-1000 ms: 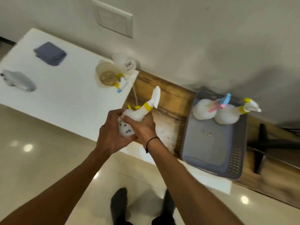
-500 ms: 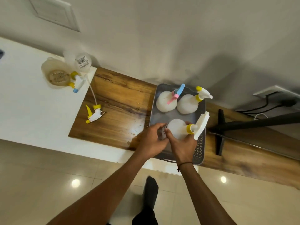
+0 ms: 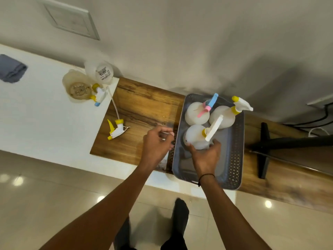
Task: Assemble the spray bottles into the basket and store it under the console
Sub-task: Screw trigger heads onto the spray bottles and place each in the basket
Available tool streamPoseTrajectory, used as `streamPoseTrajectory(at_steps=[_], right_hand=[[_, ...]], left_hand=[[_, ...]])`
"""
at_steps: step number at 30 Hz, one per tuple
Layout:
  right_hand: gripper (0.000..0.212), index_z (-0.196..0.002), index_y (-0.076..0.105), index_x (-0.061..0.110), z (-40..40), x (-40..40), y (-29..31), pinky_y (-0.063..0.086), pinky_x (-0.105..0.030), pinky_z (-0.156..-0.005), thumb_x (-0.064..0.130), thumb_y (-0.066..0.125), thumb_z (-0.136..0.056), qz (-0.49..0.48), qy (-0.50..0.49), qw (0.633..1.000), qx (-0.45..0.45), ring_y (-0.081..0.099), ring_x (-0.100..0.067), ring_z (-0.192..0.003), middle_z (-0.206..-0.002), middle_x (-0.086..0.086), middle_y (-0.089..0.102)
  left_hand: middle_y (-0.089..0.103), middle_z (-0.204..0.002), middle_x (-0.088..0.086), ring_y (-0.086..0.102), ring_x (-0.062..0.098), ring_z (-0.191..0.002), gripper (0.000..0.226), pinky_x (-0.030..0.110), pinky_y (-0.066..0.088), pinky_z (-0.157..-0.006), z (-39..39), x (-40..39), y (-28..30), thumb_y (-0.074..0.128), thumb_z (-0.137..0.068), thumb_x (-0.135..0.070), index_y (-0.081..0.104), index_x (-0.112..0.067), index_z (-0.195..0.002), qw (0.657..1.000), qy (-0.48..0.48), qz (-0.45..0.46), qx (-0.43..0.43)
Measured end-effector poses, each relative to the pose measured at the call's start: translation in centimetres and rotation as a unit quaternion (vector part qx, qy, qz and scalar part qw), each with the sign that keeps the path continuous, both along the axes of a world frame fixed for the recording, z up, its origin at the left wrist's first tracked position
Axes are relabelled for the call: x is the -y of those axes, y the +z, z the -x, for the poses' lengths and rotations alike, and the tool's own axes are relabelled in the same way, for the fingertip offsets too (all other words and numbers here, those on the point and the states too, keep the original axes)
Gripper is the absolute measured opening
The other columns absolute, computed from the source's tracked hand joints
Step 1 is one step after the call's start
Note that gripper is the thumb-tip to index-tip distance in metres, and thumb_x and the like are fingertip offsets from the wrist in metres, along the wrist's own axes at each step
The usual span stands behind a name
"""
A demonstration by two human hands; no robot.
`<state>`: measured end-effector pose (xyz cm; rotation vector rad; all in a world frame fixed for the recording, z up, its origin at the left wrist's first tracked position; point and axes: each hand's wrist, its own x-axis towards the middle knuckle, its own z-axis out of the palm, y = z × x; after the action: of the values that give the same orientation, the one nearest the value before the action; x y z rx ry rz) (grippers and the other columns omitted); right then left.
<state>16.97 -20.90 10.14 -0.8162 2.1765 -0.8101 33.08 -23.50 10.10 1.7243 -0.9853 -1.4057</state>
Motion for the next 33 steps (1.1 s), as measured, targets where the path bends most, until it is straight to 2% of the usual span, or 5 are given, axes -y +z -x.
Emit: streamPoseTrajectory(at_steps=[8, 12, 16, 27, 33], right_hand=[[0.025, -0.107, 0.062, 0.014, -6.3, -6.5, 3.9, 0.055, -0.030, -0.081, 0.001, 0.074, -0.089, 0.065, -0.085, 0.993, 0.048, 0.064, -0.011, -0.082, -0.092, 0.001, 0.066], [0.026, -0.105, 0.061, 0.018, -11.9, -4.0, 4.7, 0.055, -0.014, -0.076, -0.003, 0.067, -0.092, 0.131, 0.075, 0.987, 0.058, 0.065, -0.002, -0.087, -0.093, 0.009, 0.066], [0.014, -0.103, 0.060, 0.020, -18.6, 1.7, 3.5, 0.053, -0.034, -0.073, 0.019, 0.069, -0.092, 0.107, 0.262, 0.959, -0.001, 0.064, -0.020, -0.093, -0.096, 0.001, 0.067], [0.058, -0.145, 0.037, 0.008, -26.6, 7.4, -3.1, 0.047, -0.053, -0.097, 0.026, 0.063, -0.096, -0.131, 0.398, 0.872, -0.253, 0.038, -0.039, -0.138, -0.148, -0.019, 0.042], [0.047, -0.128, 0.048, 0.013, -24.1, 5.3, -4.1, 0.051, -0.044, -0.075, 0.029, 0.072, -0.092, -0.074, 0.369, 0.907, -0.190, 0.050, -0.036, -0.118, -0.125, -0.012, 0.057]], left_hand=[[0.072, -0.084, -0.003, 0.071, 0.016, -0.081, 0.023, 0.038, 0.060, -0.082, -10.6, 3.0, -1.1, 0.077, -0.089, -0.041, 0.064, -0.025, -0.100, 0.958, 0.252, -0.026, 0.134], [0.072, -0.096, 0.003, 0.069, 0.020, -0.096, 0.024, 0.034, 0.048, -0.082, -15.0, 4.0, -1.9, 0.072, -0.093, -0.032, 0.062, -0.021, -0.111, 0.941, 0.272, -0.023, 0.198], [0.066, -0.116, 0.005, 0.066, 0.022, -0.108, 0.037, 0.030, 0.039, -0.080, -19.0, 5.9, -2.1, 0.071, -0.094, -0.041, 0.059, -0.018, -0.120, 0.921, 0.314, -0.016, 0.229], [0.046, -0.146, 0.017, 0.049, 0.038, -0.132, 0.113, 0.049, 0.050, -0.105, -28.2, 16.7, -0.7, 0.057, -0.077, -0.088, 0.031, -0.006, -0.151, 0.907, 0.360, -0.161, 0.146], [0.064, -0.130, 0.006, 0.067, 0.031, -0.119, 0.083, 0.045, 0.066, -0.072, -29.8, 17.4, -1.9, 0.092, -0.068, -0.056, 0.062, -0.015, -0.132, 0.954, 0.232, -0.183, -0.052]])
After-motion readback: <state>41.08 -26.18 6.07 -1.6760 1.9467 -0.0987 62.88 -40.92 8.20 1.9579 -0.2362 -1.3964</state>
